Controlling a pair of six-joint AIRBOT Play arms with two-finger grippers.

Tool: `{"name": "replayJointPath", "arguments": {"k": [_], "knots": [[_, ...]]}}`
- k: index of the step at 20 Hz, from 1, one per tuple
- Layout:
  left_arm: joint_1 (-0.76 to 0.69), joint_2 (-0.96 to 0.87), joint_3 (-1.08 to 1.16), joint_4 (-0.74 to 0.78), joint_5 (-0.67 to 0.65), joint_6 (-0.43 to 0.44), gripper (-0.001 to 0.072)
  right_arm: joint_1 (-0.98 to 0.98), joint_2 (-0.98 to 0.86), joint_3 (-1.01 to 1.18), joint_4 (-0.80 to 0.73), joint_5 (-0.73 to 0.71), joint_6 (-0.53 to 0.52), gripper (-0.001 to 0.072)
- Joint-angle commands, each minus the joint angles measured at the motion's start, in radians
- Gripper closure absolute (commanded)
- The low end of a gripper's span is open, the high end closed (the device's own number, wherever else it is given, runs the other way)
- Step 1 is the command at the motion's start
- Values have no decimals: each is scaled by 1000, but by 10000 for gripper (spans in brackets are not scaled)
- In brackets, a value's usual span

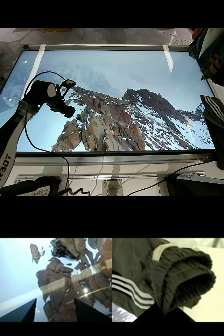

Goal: Fold the clothes and pants, and hang the long-sleeved shirts on hangers.

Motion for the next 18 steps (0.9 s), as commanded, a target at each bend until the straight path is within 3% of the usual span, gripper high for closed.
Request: {"name": "replayJointPath", "arguments": {"k": [1,5,6,7,8,17,18], "knots": [[0,0,1,0,16,0,166,-14,0,-4,-74,79,56,668],[0,0,1,0,16,0,166,-14,0,-3,-74,127,63,665],[0,0,1,0,16,0,166,-14,0,-3,-74,132,82,570],[0,0,1,0,16,0,166,-14,0,-3,-74,136,99,349],[0,0,1,0,16,0,166,-14,0,-3,-73,138,119,40],[0,0,1,0,16,0,167,-14,0,-3,-60,77,128,32],[0,0,1,0,16,0,168,-14,0,-3,-43,63,118,188]]}}
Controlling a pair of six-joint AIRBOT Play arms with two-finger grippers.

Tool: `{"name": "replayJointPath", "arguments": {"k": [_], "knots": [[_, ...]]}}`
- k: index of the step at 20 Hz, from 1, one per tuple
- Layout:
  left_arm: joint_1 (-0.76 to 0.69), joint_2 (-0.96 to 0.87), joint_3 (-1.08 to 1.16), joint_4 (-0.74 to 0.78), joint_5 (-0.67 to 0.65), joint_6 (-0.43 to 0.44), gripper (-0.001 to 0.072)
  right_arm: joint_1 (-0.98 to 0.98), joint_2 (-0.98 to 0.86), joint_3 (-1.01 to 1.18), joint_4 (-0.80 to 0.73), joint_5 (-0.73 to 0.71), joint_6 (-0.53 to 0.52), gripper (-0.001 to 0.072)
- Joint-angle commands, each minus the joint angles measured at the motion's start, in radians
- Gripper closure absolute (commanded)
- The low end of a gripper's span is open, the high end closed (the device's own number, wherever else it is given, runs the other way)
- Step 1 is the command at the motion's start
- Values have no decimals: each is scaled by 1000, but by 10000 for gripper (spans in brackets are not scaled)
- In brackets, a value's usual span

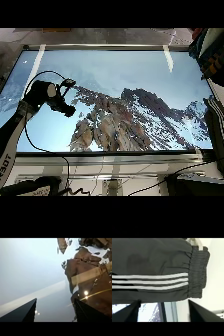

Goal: Fold the clothes and pants, and hang the long-sleeved shirts on hangers.

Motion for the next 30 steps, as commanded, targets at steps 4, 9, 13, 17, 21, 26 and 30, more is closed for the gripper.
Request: {"name": "replayJointPath", "arguments": {"k": [4,9,13,17,21,26,30], "knots": [[0,1,1,9,0,0,566,0,0,0,249,-159,-138,690],[14,111,7,117,13,0,704,48,0,0,987,-282,-550,689],[68,294,7,116,124,0,705,274,0,0,1089,-245,-628,689],[96,391,7,116,139,0,704,611,9,0,898,-227,-702,691],[95,402,7,112,139,0,704,936,25,0,649,-201,-715,690],[95,402,7,113,139,0,704,1081,30,-1,288,-132,-576,690],[95,402,7,113,139,0,704,1152,50,-3,285,-41,-529,690]]}}
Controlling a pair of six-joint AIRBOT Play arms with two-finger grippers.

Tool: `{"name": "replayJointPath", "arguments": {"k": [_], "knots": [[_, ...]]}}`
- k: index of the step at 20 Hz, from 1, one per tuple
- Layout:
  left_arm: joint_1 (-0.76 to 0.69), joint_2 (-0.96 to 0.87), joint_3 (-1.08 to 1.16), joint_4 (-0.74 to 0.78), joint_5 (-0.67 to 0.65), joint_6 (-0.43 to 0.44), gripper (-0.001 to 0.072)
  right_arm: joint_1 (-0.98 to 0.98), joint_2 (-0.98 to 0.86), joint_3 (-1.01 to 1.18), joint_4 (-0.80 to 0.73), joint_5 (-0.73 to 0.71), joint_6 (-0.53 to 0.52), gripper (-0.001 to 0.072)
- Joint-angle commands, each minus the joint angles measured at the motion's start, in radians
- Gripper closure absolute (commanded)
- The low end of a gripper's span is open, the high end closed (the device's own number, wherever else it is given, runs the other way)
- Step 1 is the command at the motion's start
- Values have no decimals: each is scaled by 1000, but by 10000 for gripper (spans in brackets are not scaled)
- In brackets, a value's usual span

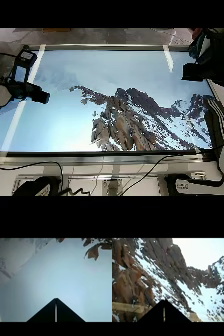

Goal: Fold the clothes and pants, and hang the long-sleeved shirts on hangers.

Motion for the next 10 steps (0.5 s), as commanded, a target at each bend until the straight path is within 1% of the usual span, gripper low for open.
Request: {"name": "replayJointPath", "arguments": {"k": [1,4,6,10], "knots": [[1,1,1,0,0,0,704,99,23,-1,-66,69,50,689],[1,1,1,0,0,0,704,187,32,0,-58,69,55,689],[1,1,1,0,1,0,704,234,31,0,-25,67,73,689],[1,1,1,0,0,0,704,293,31,0,-12,67,72,689]]}}
